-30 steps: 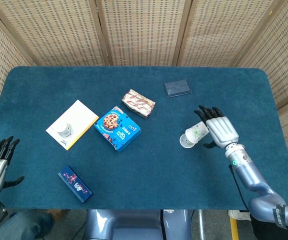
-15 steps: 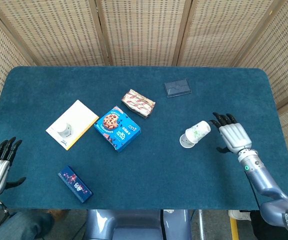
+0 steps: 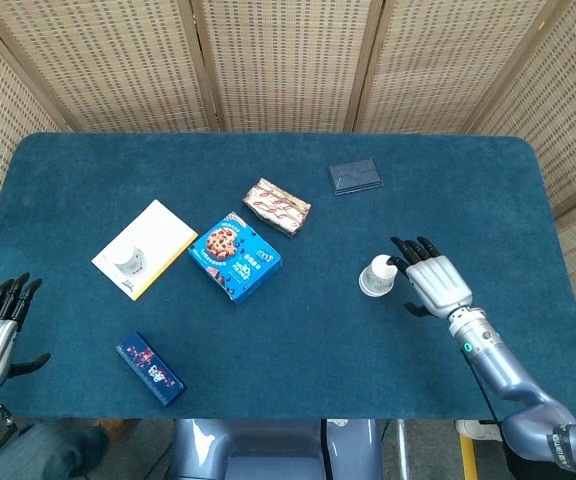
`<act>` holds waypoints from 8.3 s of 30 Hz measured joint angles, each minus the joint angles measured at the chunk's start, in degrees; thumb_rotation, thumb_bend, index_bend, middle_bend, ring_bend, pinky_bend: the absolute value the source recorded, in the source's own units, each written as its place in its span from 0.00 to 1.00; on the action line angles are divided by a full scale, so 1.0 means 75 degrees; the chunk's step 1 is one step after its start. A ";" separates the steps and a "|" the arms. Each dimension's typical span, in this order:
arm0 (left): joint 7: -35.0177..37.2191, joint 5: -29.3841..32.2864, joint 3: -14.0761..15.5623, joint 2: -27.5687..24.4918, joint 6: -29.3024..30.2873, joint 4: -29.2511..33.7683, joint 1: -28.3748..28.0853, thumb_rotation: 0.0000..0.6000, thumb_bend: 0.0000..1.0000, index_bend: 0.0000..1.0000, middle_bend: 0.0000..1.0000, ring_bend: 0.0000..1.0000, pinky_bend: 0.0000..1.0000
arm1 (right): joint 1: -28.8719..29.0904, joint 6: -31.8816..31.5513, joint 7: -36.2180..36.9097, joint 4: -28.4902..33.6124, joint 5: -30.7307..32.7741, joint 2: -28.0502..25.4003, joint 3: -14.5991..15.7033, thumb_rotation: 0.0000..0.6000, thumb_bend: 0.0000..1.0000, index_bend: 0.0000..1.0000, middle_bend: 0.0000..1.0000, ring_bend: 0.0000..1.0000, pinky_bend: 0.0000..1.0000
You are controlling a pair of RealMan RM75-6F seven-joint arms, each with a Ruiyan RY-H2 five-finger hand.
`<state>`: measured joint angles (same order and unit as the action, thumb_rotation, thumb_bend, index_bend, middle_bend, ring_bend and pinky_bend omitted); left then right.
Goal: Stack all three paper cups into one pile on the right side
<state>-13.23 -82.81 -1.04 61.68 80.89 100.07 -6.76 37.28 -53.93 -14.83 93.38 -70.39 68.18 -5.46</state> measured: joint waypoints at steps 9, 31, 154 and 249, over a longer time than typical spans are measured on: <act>0.0075 0.0059 -0.0058 -0.0006 -0.0098 -0.0071 -0.0077 1.00 0.00 0.00 0.00 0.00 0.00 | -0.0235 -0.0773 -0.0048 0.0026 -0.0419 0.0079 -0.0041 1.00 0.02 0.03 0.00 0.04 0.00; 0.1270 -0.0317 -0.1018 0.0474 -0.4008 -0.2605 -0.3546 1.00 0.00 0.19 0.08 0.12 0.24 | -0.3009 -0.4382 0.1126 -0.0351 -0.2359 -0.0116 0.0894 1.00 0.00 0.00 0.00 0.00 0.00; 0.0053 0.2177 0.0003 -0.0173 0.0093 0.0580 -0.1669 1.00 0.00 0.00 0.00 0.00 0.00 | 0.0226 0.1168 0.0734 0.1035 -0.3007 0.0057 -0.0228 1.00 0.20 0.20 0.20 0.16 0.17; 0.0141 0.1811 -0.0566 -0.0268 -0.1165 0.0580 -0.1407 1.00 0.00 0.00 0.00 0.00 0.00 | 0.1915 0.1957 -0.0078 0.0662 0.3055 -0.0941 -0.0383 1.00 0.00 0.01 0.00 0.00 0.00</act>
<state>-12.18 -69.22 -5.28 59.67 72.16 104.42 -17.31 51.64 -39.25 -15.41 98.34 -47.48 61.12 -8.34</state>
